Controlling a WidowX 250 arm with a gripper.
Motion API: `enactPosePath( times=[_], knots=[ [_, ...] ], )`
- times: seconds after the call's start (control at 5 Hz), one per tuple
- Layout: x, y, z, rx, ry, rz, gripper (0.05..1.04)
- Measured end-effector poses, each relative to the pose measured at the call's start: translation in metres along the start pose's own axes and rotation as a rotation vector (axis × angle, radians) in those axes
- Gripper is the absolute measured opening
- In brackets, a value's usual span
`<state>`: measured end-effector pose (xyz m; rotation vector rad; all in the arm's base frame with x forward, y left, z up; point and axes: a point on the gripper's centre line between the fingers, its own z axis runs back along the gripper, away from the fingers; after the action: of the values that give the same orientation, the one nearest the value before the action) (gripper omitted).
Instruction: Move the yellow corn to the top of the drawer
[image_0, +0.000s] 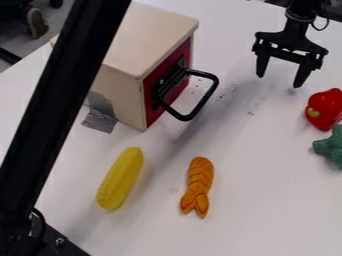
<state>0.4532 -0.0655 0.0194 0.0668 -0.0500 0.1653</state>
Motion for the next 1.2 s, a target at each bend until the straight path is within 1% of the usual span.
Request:
enactPosePath(
  times=[0.2,0.4,0.6,0.8,1.0,1.2],
  knots=[
    [-0.007,0.0,-0.018,0.011,0.042,-0.006,0.989],
    [-0.017,0.006,-0.015,0.027,0.032,-0.028,0.991],
    [-0.02,0.008,-0.007,0.024,0.019,-0.038,0.991],
    [-0.029,0.015,0.034,0.01,-0.065,-0.041,0.991],
    [-0.049,0.019,0.074,-0.058,-0.144,-0.026,0.991],
    [-0.081,0.03,0.098,-0.102,-0.166,-0.042,0.991]
  ],
)
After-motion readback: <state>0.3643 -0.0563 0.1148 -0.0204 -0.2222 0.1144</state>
